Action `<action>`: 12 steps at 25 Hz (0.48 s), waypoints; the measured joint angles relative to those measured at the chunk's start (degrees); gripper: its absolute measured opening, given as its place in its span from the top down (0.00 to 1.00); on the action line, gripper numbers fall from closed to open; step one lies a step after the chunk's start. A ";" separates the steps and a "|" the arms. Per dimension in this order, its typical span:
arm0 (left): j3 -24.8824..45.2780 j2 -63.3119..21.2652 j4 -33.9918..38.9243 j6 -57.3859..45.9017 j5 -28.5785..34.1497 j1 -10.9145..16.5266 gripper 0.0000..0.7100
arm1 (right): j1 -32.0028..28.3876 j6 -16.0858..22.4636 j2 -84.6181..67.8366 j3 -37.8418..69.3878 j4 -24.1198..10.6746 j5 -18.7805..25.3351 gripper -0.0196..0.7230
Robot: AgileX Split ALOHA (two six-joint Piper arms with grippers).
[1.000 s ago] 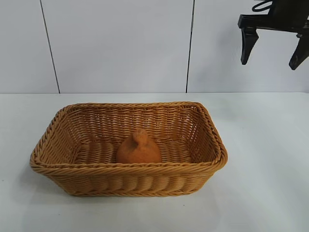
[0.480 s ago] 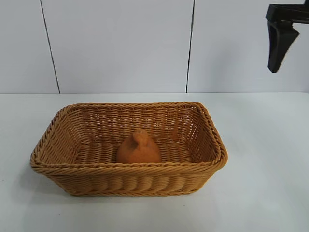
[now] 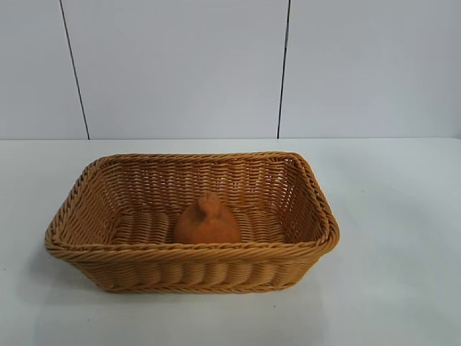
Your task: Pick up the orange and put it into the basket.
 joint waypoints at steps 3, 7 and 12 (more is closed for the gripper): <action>0.00 0.00 0.00 0.00 0.00 0.00 0.02 | 0.00 -0.10 -8.97 7.20 0.00 -2.83 0.04; 0.00 0.00 0.00 0.00 0.00 0.00 0.02 | 0.00 -0.76 -19.92 14.15 0.00 -6.30 0.04; 0.00 0.00 0.00 0.00 0.00 0.00 0.02 | 0.00 -1.13 -31.56 14.85 0.00 -7.71 0.04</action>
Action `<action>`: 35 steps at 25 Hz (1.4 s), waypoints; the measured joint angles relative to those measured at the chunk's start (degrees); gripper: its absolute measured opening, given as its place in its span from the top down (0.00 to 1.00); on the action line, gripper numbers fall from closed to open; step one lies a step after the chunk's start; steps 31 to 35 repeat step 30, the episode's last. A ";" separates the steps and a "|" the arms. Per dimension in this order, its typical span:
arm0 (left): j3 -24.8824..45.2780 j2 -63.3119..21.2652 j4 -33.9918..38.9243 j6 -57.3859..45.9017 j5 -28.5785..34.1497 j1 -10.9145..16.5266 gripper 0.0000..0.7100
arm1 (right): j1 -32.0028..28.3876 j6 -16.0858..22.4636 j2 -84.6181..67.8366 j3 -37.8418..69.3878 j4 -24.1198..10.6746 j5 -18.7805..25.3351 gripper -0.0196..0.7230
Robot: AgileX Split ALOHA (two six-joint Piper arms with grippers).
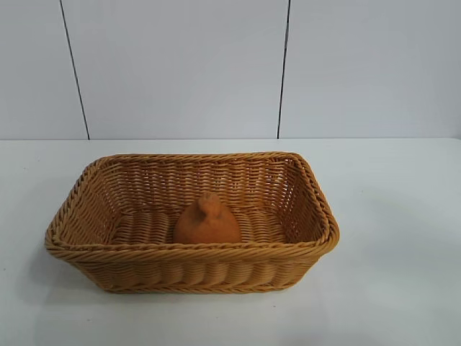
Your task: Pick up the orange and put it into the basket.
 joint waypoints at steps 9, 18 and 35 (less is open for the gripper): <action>0.00 0.00 0.00 0.00 0.00 0.00 0.02 | 0.00 -0.18 -12.22 0.00 0.00 -0.06 0.04; 0.00 0.00 0.00 0.00 0.05 0.00 0.02 | -2.51 -0.18 -19.88 0.00 0.17 -0.06 0.04; 0.00 0.00 0.00 0.00 0.05 0.00 0.02 | -2.83 -0.18 -26.32 0.17 0.18 0.17 0.04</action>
